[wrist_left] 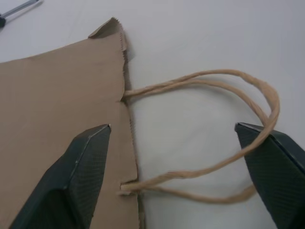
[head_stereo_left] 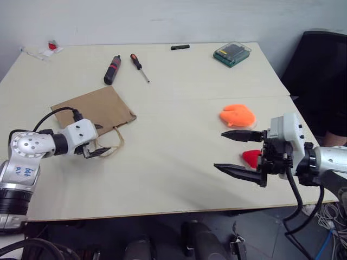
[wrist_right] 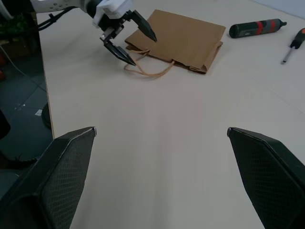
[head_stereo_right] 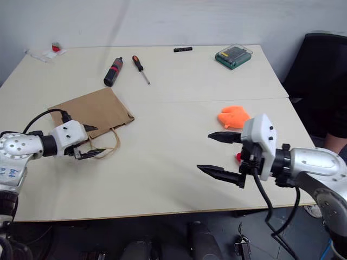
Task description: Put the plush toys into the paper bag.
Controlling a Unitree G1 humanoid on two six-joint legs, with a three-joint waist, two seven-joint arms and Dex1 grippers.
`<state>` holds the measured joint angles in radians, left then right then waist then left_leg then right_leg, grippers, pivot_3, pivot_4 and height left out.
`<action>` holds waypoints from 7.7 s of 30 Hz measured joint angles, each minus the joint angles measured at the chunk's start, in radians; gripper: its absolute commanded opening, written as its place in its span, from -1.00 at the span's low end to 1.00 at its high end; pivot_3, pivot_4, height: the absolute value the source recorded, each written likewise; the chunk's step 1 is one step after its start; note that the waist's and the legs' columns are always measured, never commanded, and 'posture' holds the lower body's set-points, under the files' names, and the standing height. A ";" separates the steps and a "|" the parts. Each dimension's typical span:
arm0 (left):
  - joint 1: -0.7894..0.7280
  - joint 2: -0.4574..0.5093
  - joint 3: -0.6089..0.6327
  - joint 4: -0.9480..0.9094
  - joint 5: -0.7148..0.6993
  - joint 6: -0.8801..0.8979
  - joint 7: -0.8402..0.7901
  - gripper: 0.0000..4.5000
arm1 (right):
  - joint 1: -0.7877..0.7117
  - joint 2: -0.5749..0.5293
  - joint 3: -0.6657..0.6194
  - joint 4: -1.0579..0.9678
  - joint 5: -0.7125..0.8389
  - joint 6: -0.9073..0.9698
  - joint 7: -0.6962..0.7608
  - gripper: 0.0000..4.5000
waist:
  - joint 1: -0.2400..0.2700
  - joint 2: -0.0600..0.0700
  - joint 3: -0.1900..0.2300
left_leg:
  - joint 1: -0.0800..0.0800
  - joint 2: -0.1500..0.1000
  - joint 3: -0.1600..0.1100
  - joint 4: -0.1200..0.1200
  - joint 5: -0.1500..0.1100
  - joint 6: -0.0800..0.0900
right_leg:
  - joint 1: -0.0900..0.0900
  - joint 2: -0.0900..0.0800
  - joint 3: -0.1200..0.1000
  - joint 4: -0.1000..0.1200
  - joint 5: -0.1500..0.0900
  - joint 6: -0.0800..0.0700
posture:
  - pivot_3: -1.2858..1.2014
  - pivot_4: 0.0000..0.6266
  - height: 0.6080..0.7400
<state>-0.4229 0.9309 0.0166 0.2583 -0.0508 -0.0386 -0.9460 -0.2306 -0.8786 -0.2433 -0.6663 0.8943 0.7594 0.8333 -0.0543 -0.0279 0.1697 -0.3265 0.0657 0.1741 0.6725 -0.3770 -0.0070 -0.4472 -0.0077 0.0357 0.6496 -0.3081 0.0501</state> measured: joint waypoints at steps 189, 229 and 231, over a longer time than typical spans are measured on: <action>-0.470 -0.258 -0.019 -0.231 -0.572 0.758 -0.242 -1.00 | -0.519 0.308 0.661 0.495 -0.956 -0.488 0.074 -0.94 | -0.031 0.003 0.000 | -0.010 0.000 -0.006 0.012 0.005 -0.007 | -0.016 0.000 0.001 0.025 -0.004 -0.005 | 0.03 -0.52 1.00; -0.499 -0.294 -0.019 -0.208 -0.550 0.735 -0.238 -1.00 | -0.547 0.621 0.650 0.845 -0.961 -0.670 0.140 0.98 | -0.053 0.003 0.000 | -0.011 0.000 -0.010 0.014 0.005 -0.007 | -0.016 -0.002 -0.002 0.031 -0.004 -0.006 | 0.03 -0.52 1.00; -0.480 -0.282 0.009 -0.217 -0.567 0.753 -0.228 -1.00 | -0.465 0.544 0.589 0.711 -0.945 -0.620 0.129 0.98 | -0.047 0.003 0.000 | -0.011 0.000 -0.010 0.014 0.005 -0.007 | -0.016 -0.002 -0.002 0.030 -0.004 -0.006 | 0.03 -0.52 1.00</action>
<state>-0.9034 0.6487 0.0256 0.0416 -0.6180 0.7143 -1.1739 -0.6960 -0.3344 0.3452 0.0450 -0.0502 0.1391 0.9627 -0.1012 -0.0247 0.1696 -0.3377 0.0657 0.1637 0.6862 -0.3716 -0.0137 -0.4628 -0.0095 0.0337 0.6799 -0.3126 0.0441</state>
